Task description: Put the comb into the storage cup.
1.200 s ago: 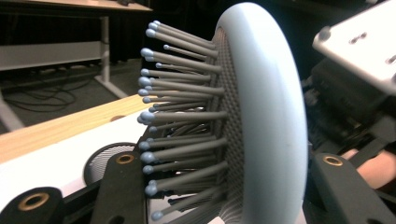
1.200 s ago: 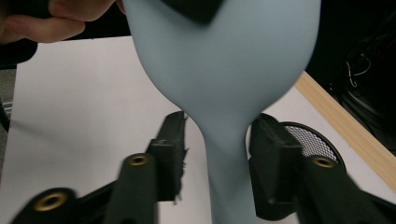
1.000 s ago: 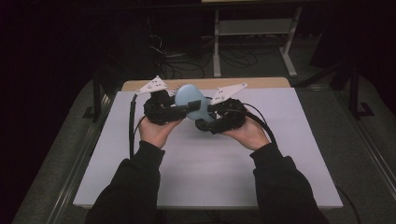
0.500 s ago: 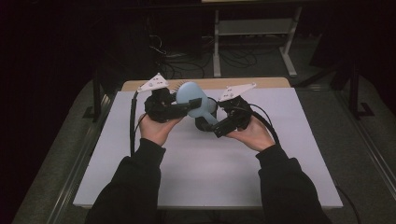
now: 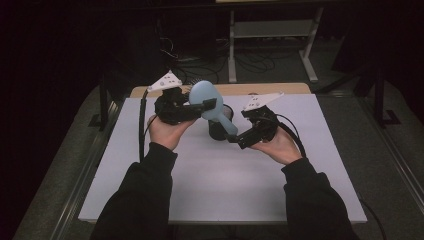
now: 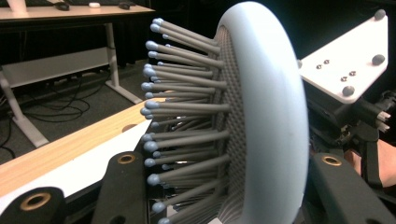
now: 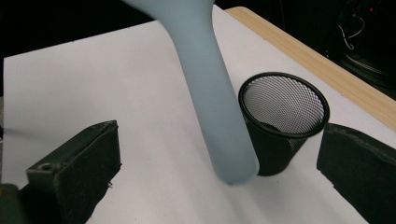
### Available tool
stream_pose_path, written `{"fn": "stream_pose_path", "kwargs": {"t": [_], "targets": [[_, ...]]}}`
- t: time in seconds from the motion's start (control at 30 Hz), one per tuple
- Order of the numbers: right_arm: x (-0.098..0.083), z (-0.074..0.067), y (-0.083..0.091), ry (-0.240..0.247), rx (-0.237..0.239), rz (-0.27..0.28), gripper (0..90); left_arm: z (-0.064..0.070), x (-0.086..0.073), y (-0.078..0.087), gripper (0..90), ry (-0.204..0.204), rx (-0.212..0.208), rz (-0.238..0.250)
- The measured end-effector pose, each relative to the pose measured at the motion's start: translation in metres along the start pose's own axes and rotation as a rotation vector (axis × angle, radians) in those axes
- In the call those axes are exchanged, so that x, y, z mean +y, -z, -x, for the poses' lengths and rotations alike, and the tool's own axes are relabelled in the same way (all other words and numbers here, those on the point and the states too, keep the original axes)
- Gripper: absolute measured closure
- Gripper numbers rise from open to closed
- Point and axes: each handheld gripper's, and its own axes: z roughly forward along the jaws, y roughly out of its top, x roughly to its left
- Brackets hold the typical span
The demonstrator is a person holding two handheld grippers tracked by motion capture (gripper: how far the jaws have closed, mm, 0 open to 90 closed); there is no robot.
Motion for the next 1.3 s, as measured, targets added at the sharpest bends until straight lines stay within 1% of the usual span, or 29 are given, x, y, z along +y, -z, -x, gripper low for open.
{"fn": "stream_pose_path", "kwargs": {"t": [0.17, 0.33, 0.43, 0.67, 1.03, 1.17, 1.3], "targets": [[-0.006, 0.002, 0.004, -0.009, -0.003, 0.01, 0.0, -0.003, 0.004, 0.001, 50.8, 0.0, -0.005, 0.009], [-0.013, 0.004, 0.007, -0.015, -0.004, 0.011, 0.0, -0.005, 0.008, 0.003, 50.8, -0.01, 0.005, 0.011], [-0.017, 0.005, 0.01, -0.019, -0.005, 0.021, 0.0, -0.007, 0.011, 0.004, 50.8, -0.012, 0.007, 0.018], [-0.029, 0.006, 0.018, -0.025, -0.009, 0.032, 0.0, -0.012, 0.018, 0.006, 50.8, -0.002, 0.007, 0.032], [-0.052, 0.009, 0.034, -0.046, -0.025, 0.082, 0.0, -0.016, 0.026, 0.005, 50.9, -0.004, 0.006, 0.024], [-0.059, 0.01, 0.037, -0.06, -0.027, 0.089, 0.0, -0.019, 0.027, 0.003, 50.9, -0.003, 0.011, 0.022], [-0.066, 0.009, 0.041, -0.058, -0.033, 0.089, 0.0, -0.022, 0.027, 0.002, 50.9, 0.003, 0.016, 0.027]]}}
